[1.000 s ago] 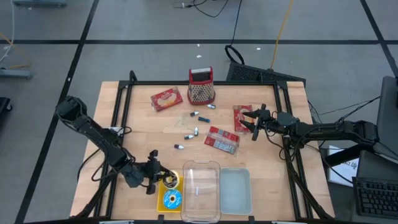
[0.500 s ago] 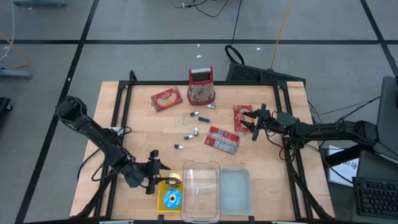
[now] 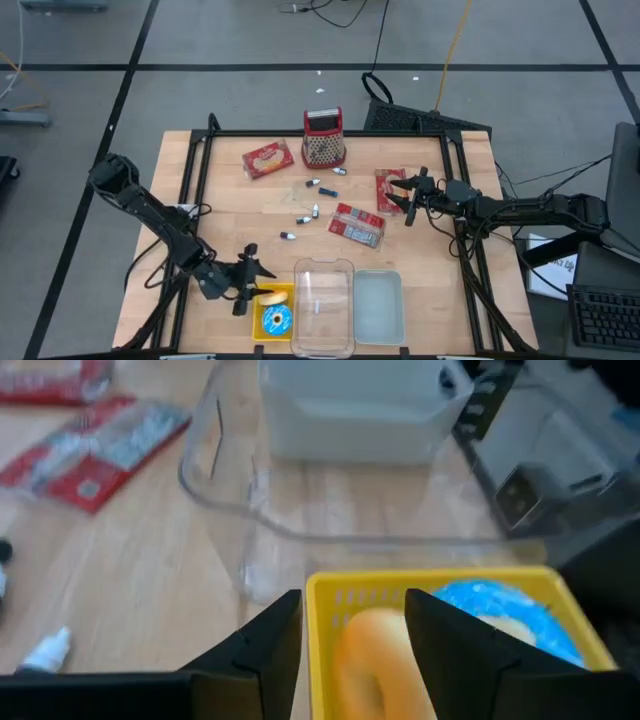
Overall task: Pick & Place Food Item
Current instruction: Put the middle popcorn bag into the transparent bin
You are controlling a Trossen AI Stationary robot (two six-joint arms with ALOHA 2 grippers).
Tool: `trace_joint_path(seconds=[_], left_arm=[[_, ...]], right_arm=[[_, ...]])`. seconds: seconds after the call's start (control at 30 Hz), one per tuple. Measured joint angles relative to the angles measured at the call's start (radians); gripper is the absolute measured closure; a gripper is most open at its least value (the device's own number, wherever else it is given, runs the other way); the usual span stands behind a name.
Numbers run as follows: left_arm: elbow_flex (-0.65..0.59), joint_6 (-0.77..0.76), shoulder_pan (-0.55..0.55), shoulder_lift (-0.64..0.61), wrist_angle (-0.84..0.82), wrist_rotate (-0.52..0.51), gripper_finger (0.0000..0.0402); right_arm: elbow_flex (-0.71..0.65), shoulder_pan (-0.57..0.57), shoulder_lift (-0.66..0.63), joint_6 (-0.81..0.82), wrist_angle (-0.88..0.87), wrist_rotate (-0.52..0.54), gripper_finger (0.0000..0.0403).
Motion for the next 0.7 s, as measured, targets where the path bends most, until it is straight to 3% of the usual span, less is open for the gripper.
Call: trace_joint_path(seconds=[0.23,0.4,0.53,0.7], left_arm=[[0.000,0.105,0.001,-0.139,0.028,-0.001,0.0243],[0.000,0.264,0.016,-0.250,0.029,0.000,0.0253],[-0.006,0.344,0.077,-0.308,0.027,-0.002,0.0257],[-0.058,0.326,0.216,-0.377,0.008,-0.001,0.0257]], right_arm=[[0.000,0.000,0.000,0.000,0.000,0.000,0.0202],[0.000,0.000,0.000,0.000,0.000,0.000,0.0202],[0.000,0.000,0.000,0.000,0.000,0.000,0.0202],[0.000,0.000,0.000,0.000,0.000,0.000,0.0202]])
